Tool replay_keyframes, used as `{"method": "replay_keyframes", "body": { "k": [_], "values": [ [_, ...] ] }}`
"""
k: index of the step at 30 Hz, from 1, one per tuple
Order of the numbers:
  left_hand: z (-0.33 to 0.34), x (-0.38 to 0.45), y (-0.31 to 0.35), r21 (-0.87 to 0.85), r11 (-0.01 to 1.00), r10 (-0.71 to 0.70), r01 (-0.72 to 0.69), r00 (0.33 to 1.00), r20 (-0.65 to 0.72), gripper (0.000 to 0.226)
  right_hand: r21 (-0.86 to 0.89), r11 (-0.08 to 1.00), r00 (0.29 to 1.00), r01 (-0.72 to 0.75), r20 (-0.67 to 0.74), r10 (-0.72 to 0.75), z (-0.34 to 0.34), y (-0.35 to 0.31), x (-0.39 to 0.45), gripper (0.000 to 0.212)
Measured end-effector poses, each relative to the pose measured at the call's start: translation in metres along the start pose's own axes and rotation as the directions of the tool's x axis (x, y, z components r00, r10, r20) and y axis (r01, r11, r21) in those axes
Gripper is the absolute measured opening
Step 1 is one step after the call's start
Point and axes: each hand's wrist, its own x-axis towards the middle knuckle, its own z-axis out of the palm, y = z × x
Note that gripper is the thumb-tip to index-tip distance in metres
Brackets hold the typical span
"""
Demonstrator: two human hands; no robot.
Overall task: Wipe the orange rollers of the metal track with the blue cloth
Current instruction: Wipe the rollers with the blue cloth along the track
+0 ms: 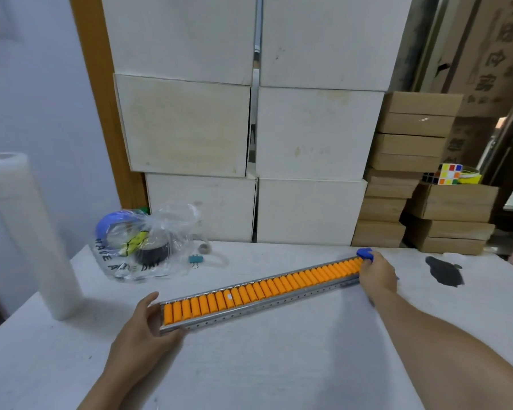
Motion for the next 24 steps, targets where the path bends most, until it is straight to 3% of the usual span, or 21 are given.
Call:
{"method": "replay_keyframes", "body": {
  "k": [7,11,15,24],
  "values": [
    [-0.001,-0.001,-0.003,0.028,1.000,-0.007,0.007,1.000,0.004,0.078,0.000,1.000,0.999,0.008,-0.042,-0.008,0.006,0.006,0.010,0.029],
    [0.000,0.001,-0.004,0.046,0.999,0.006,-0.006,1.000,0.003,0.078,-0.113,0.994,0.999,0.014,0.042,-0.009,0.011,0.008,0.017,0.030],
    [0.001,0.000,-0.003,0.066,0.998,0.017,-0.017,1.000,-0.004,0.077,-0.108,0.994,0.998,0.035,0.052,-0.029,0.020,0.007,0.007,0.028],
    [0.000,-0.004,-0.002,0.111,0.994,0.017,-0.016,1.000,-0.007,0.074,0.002,0.975,0.969,0.221,0.113,-0.219,0.035,-0.020,-0.059,0.015]
  ]
}}
